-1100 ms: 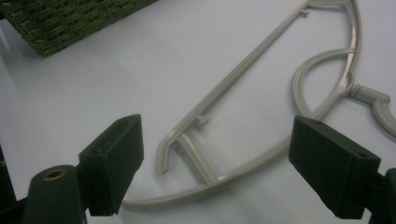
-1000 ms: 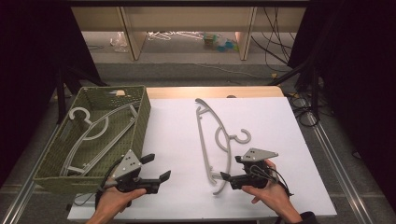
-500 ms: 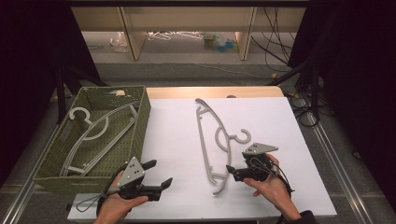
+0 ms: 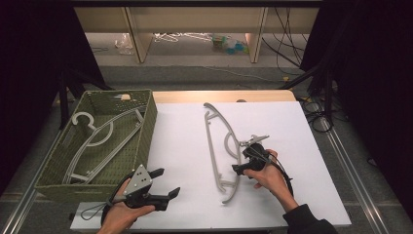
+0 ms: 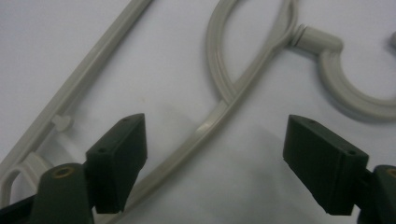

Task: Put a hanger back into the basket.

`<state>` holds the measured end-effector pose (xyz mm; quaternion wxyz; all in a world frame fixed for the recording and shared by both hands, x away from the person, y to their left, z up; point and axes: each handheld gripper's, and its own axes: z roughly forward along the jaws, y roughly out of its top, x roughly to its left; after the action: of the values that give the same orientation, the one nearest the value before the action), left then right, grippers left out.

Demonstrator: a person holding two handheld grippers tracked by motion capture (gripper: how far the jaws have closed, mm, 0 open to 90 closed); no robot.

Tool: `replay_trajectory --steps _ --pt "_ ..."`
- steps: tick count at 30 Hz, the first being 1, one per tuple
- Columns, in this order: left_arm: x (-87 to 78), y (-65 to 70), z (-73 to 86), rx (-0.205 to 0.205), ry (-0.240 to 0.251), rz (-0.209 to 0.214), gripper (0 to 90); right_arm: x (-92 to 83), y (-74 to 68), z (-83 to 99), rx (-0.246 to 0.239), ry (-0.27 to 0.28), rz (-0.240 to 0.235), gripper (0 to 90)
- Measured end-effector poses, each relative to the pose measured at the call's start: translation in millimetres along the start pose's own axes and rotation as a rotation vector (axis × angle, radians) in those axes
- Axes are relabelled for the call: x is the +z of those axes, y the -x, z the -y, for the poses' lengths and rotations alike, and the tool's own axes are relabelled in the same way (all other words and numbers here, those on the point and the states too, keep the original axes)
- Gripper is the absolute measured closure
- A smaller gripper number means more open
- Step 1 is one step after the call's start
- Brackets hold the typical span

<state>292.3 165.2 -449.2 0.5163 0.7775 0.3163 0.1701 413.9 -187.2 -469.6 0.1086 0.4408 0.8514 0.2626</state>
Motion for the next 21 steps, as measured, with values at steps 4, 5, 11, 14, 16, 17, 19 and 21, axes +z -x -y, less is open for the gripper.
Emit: replay_trajectory --steps 4,5,11,14,16,17,19,21 --pt "0.0 0.2 0.1 0.006 -0.014 -0.01 17.6 3.4 0.9 -3.4 -0.002 -0.028 -0.009 27.3" --pt "0.0 0.3 0.1 0.005 -0.013 -0.007 17.6 4.1 1.0 -4.3 -0.01 -0.034 -0.011 29.2" --pt "-0.1 0.3 -0.1 -0.001 -0.003 0.001 17.6 6.9 -2.9 -11.2 -0.064 -0.105 0.021 35.3" --pt "-0.1 -0.8 -0.3 0.014 -0.004 0.003 17.6 7.5 -3.1 -13.4 -0.054 -0.122 0.024 37.9" --pt "0.6 -0.9 0.5 -0.017 -0.006 0.008 17.7 7.2 -1.0 -14.1 -0.036 -0.121 0.029 43.8" --pt "0.6 -0.9 0.5 -0.017 -0.006 0.008 17.8 7.2 -1.0 -14.1 -0.036 -0.121 0.029 43.8" --pt "0.7 -2.1 1.1 -0.006 -0.013 -0.001 17.8 6.1 1.9 -15.2 -0.03 -0.132 0.028 50.0" --pt "0.7 -3.0 1.7 -0.016 -0.009 -0.001 17.9 5.9 6.3 -17.4 -0.032 -0.148 0.026 55.8"
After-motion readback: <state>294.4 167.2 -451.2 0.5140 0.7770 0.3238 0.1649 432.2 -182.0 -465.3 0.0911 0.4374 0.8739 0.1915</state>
